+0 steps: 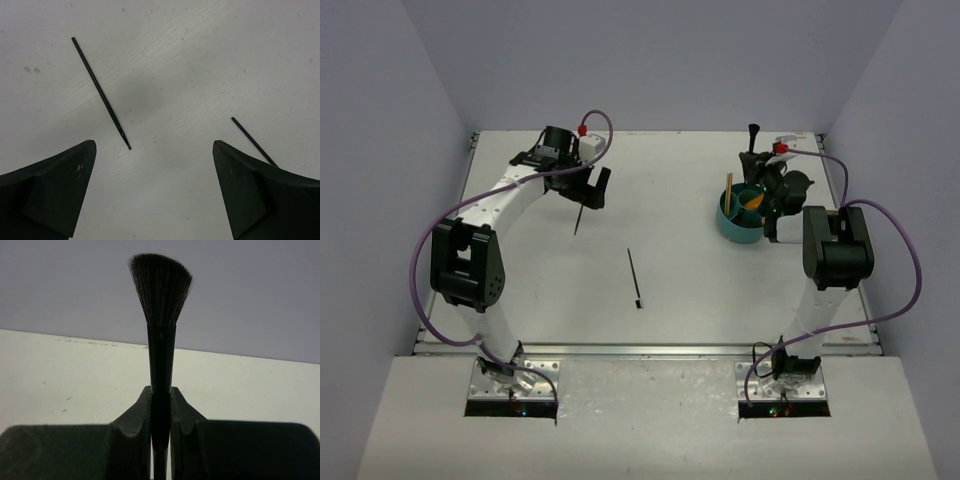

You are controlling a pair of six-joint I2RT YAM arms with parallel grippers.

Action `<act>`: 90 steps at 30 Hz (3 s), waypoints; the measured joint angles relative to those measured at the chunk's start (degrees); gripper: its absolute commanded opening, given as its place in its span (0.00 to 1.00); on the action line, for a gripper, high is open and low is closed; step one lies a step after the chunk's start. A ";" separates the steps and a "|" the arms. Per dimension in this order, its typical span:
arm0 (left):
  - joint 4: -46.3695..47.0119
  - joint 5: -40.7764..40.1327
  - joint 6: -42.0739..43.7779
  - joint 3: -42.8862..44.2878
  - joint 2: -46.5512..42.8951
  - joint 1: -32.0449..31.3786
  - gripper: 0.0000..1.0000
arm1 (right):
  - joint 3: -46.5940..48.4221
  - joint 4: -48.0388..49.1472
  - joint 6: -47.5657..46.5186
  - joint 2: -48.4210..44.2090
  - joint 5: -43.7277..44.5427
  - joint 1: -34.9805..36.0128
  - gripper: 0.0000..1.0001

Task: Organize the makeup

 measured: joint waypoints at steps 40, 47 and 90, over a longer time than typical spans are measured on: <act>-3.41 -9.93 1.44 1.62 11.87 0.28 0.75 | -3.03 -8.14 -4.40 -11.39 -1.09 0.81 0.50; -3.85 -12.95 0.83 4.26 18.83 0.75 0.53 | -3.92 -14.58 -10.03 -19.00 1.09 2.36 0.51; -21.49 18.08 11.74 17.11 8.80 -5.59 0.00 | -6.05 -46.35 -96.64 -23.97 0.44 41.97 0.63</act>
